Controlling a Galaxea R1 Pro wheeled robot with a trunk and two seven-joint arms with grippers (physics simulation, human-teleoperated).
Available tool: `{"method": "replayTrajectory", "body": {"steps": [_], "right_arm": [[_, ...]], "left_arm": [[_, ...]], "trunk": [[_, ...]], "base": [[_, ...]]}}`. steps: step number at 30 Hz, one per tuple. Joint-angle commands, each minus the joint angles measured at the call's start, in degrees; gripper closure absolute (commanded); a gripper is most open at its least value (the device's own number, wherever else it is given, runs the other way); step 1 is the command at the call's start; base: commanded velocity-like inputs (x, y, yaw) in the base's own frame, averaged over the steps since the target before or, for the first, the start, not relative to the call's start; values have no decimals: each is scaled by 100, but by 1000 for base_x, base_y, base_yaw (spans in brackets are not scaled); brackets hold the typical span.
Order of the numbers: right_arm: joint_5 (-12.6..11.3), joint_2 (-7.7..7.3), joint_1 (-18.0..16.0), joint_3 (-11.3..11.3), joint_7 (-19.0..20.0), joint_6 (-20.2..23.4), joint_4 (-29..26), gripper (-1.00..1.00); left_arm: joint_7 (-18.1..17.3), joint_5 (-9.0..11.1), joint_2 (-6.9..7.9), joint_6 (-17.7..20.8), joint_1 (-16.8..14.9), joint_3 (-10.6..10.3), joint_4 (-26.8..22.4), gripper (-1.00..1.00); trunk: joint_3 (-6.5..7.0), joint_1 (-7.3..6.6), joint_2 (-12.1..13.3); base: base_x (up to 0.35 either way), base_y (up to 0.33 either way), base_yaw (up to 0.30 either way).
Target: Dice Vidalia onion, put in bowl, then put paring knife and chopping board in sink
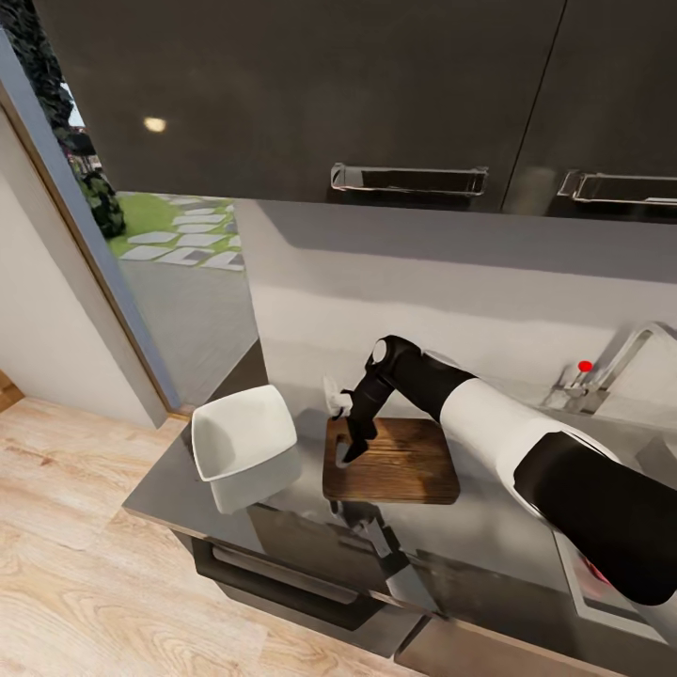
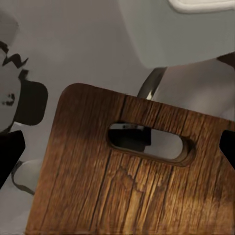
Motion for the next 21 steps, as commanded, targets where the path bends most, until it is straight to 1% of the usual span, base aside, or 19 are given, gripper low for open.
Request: {"method": "replayTrajectory", "body": {"steps": [1, 6, 15, 21], "right_arm": [[69, 3, -7, 10, 24, 49, -12, -100], [179, 9, -7, 3, 81, -95, -30, -100], [210, 12, -6, -7, 208, -147, -53, -100], [211, 14, -5, -7, 211, -149, -55, -100]], "left_arm": [[-1, 1, 0, -8, 1, 2, -6, -100], [-1, 1, 0, -9, 1, 2, -6, -100], [-1, 1, 0, -6, 1, 2, -4, -100], [-1, 1, 0, -6, 1, 2, -6, -100]], "trunk": [[-10, 3, -10], [-10, 3, -10], [-10, 3, -10], [-10, 3, -10]], "base": [[0, 0, 0], [0, 0, 0], [5, 0, 0], [122, 74, 0]]}}
